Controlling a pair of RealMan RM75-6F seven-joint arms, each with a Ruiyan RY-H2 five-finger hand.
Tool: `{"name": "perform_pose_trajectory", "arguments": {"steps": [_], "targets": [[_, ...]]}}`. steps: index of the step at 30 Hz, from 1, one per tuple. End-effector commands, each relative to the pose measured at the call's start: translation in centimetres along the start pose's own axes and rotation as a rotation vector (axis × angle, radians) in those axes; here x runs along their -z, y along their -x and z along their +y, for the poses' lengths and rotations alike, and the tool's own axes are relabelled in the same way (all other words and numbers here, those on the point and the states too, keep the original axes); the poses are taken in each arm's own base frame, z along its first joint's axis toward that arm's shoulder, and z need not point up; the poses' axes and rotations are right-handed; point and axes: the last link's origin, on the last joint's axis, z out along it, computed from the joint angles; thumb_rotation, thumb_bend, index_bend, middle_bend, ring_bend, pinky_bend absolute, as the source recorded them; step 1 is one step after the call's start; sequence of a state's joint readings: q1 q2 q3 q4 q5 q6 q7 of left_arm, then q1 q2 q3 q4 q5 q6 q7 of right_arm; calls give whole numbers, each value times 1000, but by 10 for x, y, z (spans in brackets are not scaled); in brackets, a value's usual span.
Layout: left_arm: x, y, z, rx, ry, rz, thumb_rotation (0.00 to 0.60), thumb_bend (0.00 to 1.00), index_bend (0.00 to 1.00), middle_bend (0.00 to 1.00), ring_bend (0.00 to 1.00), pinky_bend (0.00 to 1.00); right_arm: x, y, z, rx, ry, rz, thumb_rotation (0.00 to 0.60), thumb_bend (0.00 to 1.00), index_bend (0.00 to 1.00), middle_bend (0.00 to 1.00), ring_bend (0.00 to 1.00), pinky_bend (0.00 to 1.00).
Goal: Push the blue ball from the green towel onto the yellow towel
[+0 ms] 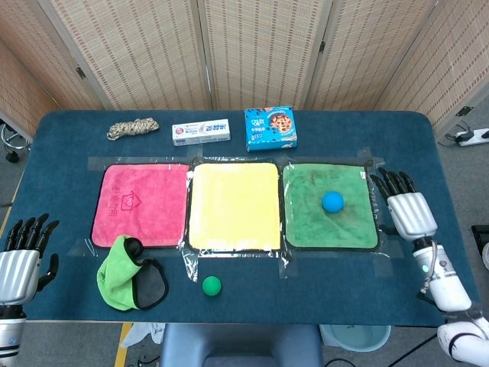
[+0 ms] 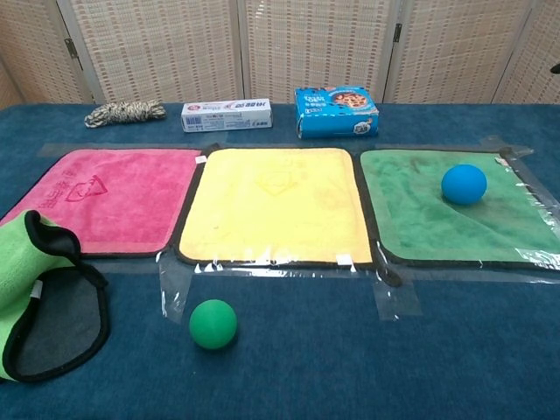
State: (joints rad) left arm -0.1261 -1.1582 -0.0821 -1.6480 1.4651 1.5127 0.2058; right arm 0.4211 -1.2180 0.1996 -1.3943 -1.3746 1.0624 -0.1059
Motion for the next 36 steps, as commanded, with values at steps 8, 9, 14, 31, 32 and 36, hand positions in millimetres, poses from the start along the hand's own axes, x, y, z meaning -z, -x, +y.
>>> {"name": "perform_pose_trajectory", "arguments": {"steps": [8, 9, 14, 31, 32, 36], "targets": [[4, 0, -2, -6, -18, -8, 600, 588, 166, 95, 90, 70, -82, 19, -17, 21, 9, -73, 600, 76, 0, 0, 0, 0], [4, 0, -2, -7, -20, -9, 600, 587, 166, 95, 90, 70, -86, 21, -18, 23, 10, -79, 600, 75, 0, 0, 0, 0], [6, 1, -3, -10, -26, -17, 600, 587, 166, 95, 90, 70, -109, 32, -20, 43, 24, -105, 600, 76, 0, 0, 0, 0], [9, -2, -6, -19, -49, -22, 600, 587, 166, 95, 91, 65, -144, 62, -39, 49, 29, -139, 600, 76, 0, 0, 0, 0], [9, -2, -6, -20, -51, -24, 600, 587, 166, 95, 91, 65, -145, 63, -40, 49, 27, -142, 600, 76, 0, 0, 0, 0], [9, -1, -5, -22, -52, -36, 600, 587, 166, 95, 91, 65, -146, 68, -45, 48, 11, -144, 600, 76, 0, 0, 0, 0]]}}
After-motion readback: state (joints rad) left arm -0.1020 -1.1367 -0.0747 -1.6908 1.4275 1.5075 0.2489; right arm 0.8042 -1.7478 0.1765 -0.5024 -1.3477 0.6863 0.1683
